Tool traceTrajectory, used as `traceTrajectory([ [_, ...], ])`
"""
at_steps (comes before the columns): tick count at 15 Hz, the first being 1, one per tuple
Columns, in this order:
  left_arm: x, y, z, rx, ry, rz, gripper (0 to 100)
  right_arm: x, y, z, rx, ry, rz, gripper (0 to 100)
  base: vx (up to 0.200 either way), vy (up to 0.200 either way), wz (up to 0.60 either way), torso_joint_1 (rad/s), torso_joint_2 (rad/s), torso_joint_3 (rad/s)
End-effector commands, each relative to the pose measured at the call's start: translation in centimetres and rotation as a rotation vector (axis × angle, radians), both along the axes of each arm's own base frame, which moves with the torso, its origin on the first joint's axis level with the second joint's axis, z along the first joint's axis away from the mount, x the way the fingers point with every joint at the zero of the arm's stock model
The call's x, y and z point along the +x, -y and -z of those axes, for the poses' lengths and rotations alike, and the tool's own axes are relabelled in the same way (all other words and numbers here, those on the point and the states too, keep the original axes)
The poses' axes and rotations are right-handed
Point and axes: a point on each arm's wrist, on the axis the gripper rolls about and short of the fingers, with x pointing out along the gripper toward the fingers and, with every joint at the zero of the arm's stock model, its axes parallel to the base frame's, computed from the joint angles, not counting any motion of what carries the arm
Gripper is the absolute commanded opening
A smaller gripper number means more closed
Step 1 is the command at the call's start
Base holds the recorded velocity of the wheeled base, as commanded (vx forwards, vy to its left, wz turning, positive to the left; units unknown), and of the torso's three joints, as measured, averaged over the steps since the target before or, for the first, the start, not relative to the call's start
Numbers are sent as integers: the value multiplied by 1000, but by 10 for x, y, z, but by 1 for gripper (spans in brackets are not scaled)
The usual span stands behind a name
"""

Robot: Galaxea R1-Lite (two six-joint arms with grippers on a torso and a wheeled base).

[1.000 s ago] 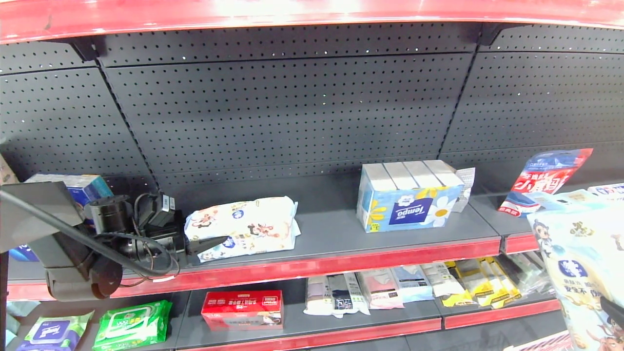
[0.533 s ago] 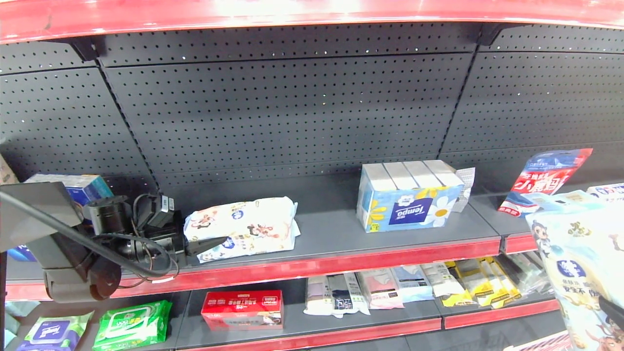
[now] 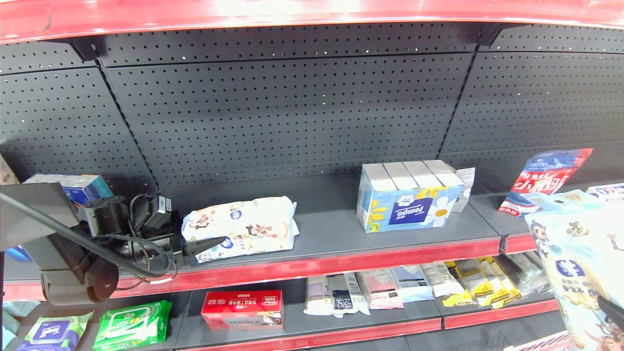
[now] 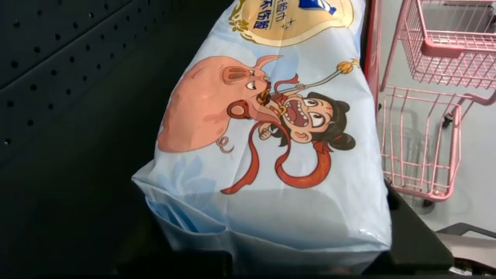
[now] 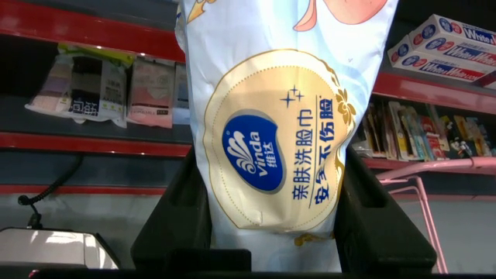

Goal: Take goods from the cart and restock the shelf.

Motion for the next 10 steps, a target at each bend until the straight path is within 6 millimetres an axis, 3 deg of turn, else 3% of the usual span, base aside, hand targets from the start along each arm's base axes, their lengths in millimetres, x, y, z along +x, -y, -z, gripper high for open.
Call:
traceTrajectory([
  [1,-3,0,2,-2,-13,0,0,1,0,0,0,-4,0,0,0,0,0,0,0,0],
  [10,-4,1,2,2,-5,1,0,1,0,0,0,-1,0,0,0,0,0,0,0,0],
])
